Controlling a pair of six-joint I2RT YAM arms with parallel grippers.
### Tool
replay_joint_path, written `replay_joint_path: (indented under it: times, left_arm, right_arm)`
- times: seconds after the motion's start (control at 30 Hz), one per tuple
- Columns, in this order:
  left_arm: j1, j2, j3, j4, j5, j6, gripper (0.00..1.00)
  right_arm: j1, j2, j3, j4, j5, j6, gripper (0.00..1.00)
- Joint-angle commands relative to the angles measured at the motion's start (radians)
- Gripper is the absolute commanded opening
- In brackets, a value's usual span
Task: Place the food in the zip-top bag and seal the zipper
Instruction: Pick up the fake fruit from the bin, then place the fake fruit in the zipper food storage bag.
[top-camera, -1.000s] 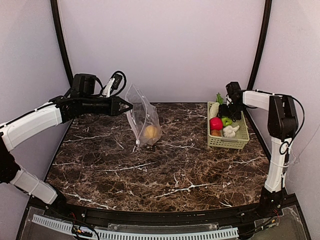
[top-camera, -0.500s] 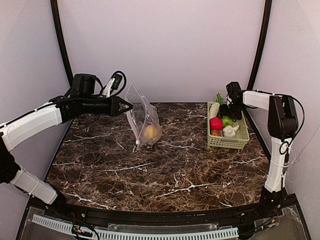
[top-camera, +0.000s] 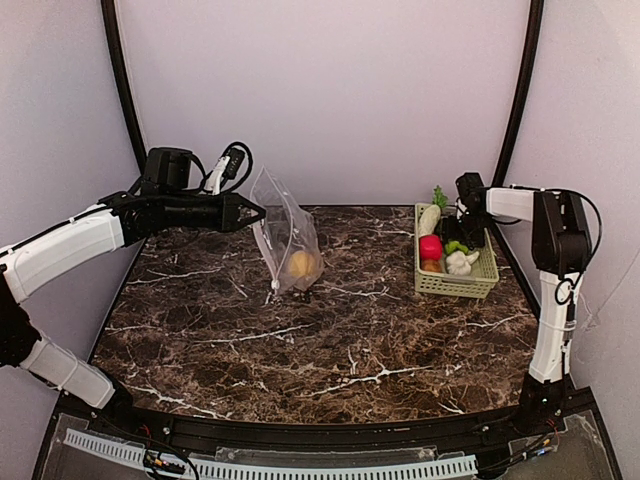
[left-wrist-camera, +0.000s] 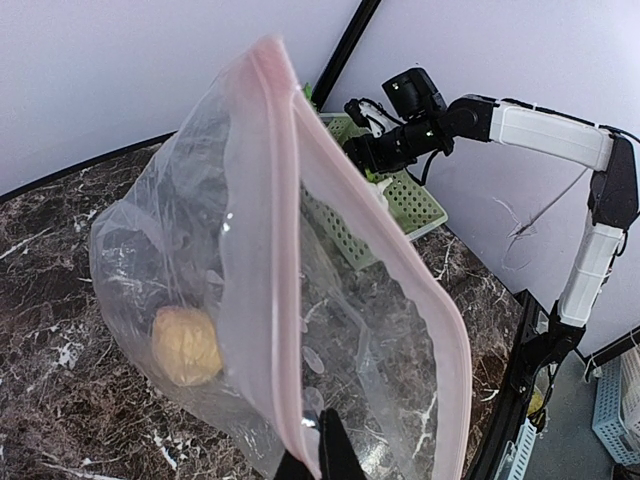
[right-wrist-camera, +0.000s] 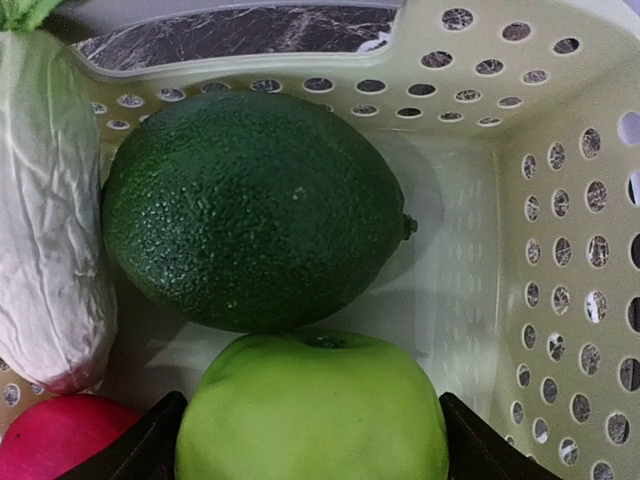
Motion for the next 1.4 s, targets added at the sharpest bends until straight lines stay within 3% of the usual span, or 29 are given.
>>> replay_joint_path:
  times: [0.0, 0.33, 0.67, 1.0, 1.37]
  left_arm:
    - [0.006, -0.017, -0.007, -0.012, 0.0, 0.017, 0.01]
    - [0.007, -0.021, -0.007, -0.012, 0.003, 0.015, 0.01]
    - [0.007, -0.023, -0.011, -0.005, 0.011, 0.008, 0.01]
    - [0.007, -0.028, -0.015, 0.007, 0.024, 0.003, 0.01]
    - [0.007, -0.041, -0.023, 0.024, 0.041, 0.003, 0.01]
  right_arm:
    - [0.006, 0.014, 0.015, -0.013, -0.004, 0.001, 0.76]
    - [0.006, -0.092, -0.015, -0.014, 0.028, -0.008, 0.69]
    - [0.067, -0.427, -0.123, -0.021, -0.031, -0.047, 0.67]
    - [0.437, -0.657, -0.081, -0.017, -0.261, -0.11, 0.66]
    - [0.816, -0.552, 0.059, 0.179, -0.495, -0.176, 0.66]
